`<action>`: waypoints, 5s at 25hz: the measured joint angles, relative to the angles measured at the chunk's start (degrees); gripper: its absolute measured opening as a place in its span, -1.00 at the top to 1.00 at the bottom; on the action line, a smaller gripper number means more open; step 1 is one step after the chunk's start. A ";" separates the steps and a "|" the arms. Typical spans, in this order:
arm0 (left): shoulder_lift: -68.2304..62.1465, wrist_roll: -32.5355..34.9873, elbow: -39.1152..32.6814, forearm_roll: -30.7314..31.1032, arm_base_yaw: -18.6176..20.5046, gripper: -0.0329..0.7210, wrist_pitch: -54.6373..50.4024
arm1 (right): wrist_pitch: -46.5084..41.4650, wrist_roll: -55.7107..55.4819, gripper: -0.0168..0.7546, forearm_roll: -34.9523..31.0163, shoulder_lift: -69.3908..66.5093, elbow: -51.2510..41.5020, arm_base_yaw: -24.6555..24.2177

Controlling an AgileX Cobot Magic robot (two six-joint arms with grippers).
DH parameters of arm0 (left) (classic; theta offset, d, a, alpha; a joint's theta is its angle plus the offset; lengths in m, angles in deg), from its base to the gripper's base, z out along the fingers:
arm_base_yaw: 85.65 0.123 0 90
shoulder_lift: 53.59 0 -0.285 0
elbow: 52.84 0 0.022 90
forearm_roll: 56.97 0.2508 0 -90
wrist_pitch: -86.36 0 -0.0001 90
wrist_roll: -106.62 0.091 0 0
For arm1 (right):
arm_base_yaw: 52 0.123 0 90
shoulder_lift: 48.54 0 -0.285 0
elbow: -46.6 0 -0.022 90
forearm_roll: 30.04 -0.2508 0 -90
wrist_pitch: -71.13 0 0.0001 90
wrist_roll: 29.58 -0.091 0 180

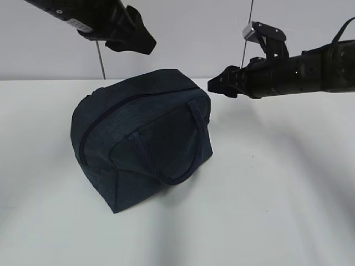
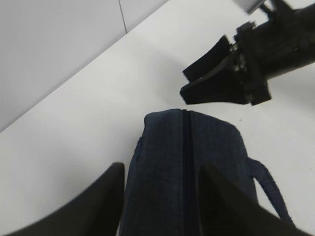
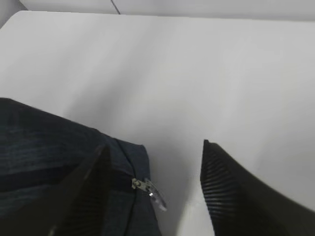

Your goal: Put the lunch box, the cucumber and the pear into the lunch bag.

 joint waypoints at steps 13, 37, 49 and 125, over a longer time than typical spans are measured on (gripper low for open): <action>-4.42 -7.01 0.00 1.64 11.10 0.10 -3.55 | -1.92 -13.07 -0.23 23.91 12.18 0.00 0.00; -4.42 -9.70 0.00 1.24 13.03 0.09 -11.74 | -39.97 -11.80 -0.06 23.01 14.03 0.00 0.00; -4.42 -9.70 0.00 1.08 13.03 0.09 -11.57 | -65.44 12.95 -0.06 -13.32 14.03 0.00 -0.87; 23.94 -14.27 -0.79 5.07 13.03 -0.44 -27.37 | -89.72 85.33 -0.26 -66.07 65.12 -2.10 14.96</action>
